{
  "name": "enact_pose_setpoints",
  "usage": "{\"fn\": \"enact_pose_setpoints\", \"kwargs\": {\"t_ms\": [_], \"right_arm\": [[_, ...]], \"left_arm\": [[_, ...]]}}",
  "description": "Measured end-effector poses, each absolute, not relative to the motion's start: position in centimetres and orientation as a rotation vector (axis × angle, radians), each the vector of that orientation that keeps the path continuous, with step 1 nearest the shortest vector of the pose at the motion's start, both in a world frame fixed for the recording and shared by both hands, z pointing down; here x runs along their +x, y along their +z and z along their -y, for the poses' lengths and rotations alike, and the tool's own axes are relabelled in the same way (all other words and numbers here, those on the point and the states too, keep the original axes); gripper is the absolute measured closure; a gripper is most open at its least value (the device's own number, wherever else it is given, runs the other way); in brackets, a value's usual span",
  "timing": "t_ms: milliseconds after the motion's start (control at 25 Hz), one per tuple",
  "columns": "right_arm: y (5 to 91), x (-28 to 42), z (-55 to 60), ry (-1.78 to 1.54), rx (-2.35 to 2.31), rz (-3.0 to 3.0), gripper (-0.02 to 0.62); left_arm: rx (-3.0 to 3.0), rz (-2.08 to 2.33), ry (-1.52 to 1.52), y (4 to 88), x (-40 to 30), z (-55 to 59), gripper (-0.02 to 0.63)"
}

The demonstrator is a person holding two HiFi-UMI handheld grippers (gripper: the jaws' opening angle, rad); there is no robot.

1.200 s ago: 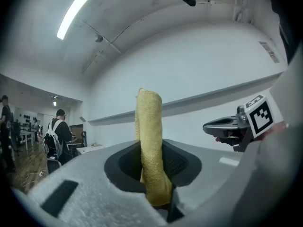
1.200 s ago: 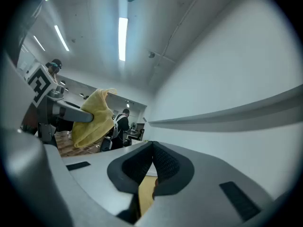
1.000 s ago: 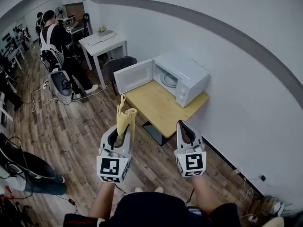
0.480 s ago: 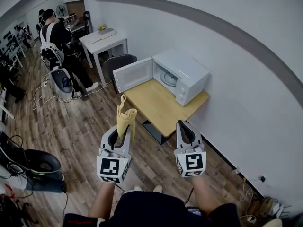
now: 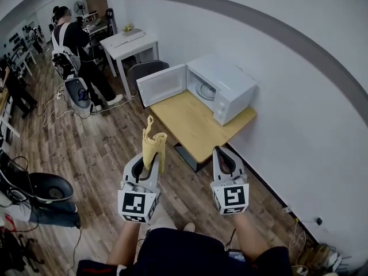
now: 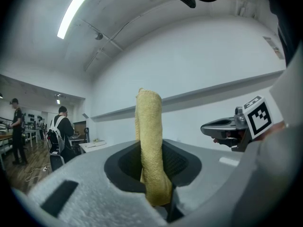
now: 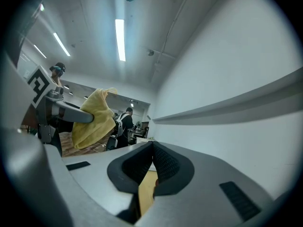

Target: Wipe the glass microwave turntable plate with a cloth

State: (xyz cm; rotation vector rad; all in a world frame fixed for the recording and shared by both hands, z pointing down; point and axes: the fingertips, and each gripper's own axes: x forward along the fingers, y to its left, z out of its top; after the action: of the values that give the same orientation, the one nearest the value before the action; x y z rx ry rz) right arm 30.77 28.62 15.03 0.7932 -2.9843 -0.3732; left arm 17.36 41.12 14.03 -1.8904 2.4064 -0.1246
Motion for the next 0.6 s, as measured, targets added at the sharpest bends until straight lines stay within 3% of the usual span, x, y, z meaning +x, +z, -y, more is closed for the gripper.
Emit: {"fn": "enact_pose_setpoints", "kwargs": {"t_ms": [600], "right_arm": [[15.5,25.5,-24.4,-0.434,0.75,2.96,0.584]], "left_arm": [[-1.865,-2.408,-0.1,14.4,12.1,-36.3,0.523]]}}
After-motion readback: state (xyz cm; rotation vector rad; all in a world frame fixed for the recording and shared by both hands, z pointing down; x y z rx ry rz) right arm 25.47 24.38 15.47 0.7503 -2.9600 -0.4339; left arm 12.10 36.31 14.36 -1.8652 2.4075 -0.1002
